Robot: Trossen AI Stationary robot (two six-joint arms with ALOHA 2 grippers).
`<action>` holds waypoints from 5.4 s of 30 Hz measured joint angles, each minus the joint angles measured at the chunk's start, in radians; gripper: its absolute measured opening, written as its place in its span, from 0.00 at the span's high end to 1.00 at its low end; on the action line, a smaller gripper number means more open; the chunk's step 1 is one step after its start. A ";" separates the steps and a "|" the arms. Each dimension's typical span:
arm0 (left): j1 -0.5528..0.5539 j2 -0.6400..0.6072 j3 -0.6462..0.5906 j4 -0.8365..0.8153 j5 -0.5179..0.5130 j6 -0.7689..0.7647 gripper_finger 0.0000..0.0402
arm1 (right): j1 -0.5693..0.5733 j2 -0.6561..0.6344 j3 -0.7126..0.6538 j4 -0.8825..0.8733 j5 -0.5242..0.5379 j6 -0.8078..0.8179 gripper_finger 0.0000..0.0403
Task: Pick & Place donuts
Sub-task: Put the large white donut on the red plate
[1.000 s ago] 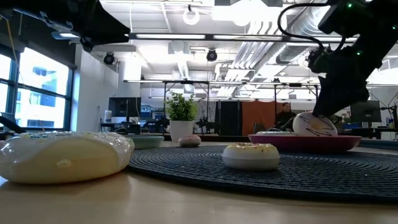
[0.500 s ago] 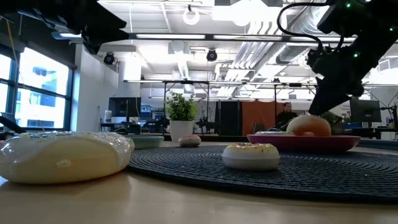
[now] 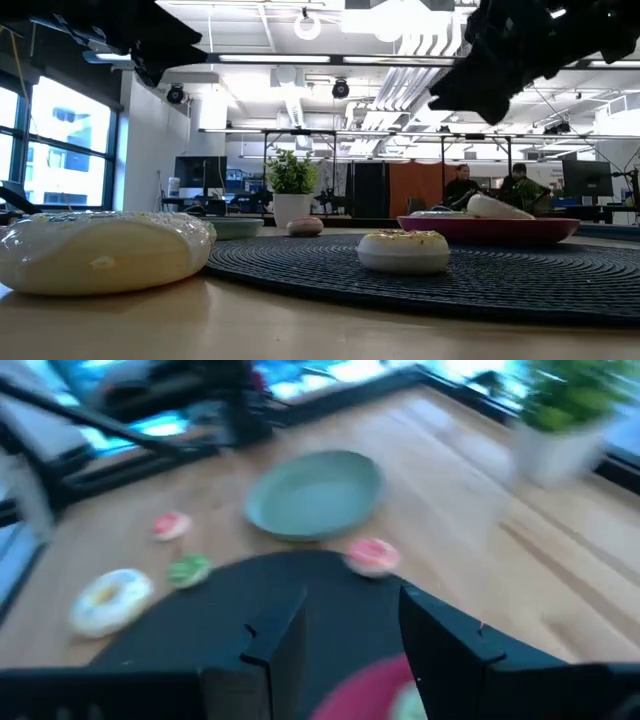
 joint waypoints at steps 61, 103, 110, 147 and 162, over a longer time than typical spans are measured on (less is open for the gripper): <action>-0.120 1.019 0.349 0.209 0.551 -0.225 0.94 | 0.256 0.500 0.283 0.202 -0.198 -0.820 0.63; 0.125 1.018 0.550 0.213 0.763 -0.299 0.97 | 0.355 0.500 0.283 0.207 -0.019 -1.118 0.63; 0.125 1.018 0.550 0.214 0.760 -0.303 0.97 | 0.334 0.500 0.283 0.218 -0.046 -1.123 0.63; 0.125 1.017 0.550 0.238 0.685 -0.293 0.79 | 0.284 0.500 0.283 0.185 -0.094 -1.061 0.93; 0.192 1.017 0.550 0.176 0.551 -0.189 0.48 | 0.415 0.475 0.283 -0.345 0.688 -0.559 0.96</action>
